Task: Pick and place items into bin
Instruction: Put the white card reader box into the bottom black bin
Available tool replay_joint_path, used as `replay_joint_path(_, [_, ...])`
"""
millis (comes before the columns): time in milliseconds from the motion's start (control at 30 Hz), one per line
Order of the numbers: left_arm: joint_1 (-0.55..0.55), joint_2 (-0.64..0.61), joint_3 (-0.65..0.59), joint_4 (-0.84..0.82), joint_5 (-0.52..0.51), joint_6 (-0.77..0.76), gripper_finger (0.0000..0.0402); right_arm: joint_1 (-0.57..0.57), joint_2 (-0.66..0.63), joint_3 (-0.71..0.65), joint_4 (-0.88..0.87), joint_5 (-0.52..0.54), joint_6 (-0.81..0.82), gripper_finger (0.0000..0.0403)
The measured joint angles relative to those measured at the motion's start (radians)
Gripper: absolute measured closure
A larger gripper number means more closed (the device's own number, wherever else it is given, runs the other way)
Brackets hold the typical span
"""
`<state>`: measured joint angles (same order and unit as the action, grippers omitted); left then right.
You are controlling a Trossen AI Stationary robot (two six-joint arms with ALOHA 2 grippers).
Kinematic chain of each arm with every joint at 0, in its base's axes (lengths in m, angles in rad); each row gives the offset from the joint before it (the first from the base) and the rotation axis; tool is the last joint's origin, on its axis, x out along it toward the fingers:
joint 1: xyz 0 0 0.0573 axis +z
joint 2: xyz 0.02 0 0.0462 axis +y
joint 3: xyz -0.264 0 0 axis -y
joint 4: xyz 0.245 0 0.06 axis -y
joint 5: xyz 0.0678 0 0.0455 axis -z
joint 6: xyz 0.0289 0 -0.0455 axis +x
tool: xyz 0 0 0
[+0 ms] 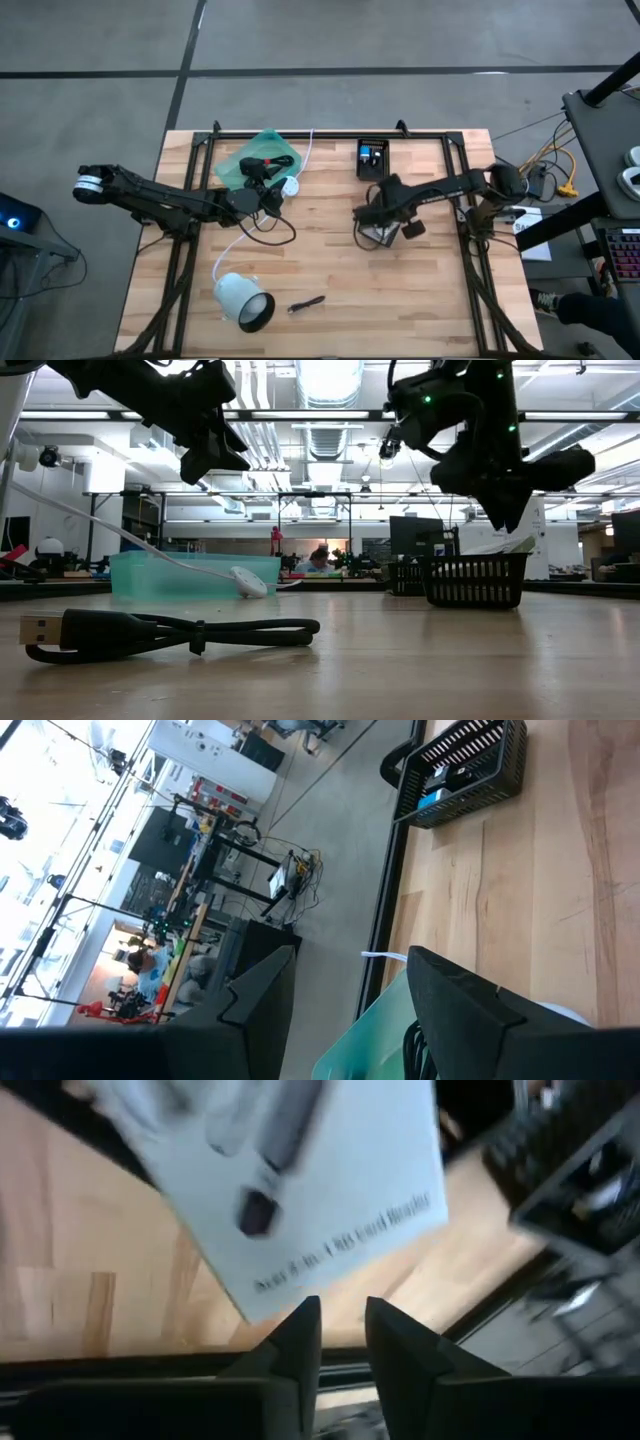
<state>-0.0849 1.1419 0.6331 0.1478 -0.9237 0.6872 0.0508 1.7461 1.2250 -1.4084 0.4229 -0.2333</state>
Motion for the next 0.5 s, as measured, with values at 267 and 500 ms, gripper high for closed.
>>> replay_joint_path(267, [0.0, 0.0, 0.0, 0.0, 0.0, 0.0, 0.0223, -0.075, -0.136, -0.069, -0.04, -0.104, -0.023, 0.0385])
replay_joint_path(500, [0.0, 0.0, 0.0, 0.0, 0.0, 0.0, 0.0223, -0.088, -0.256, -0.242, 0.165, -0.16, -0.107, 0.0394])
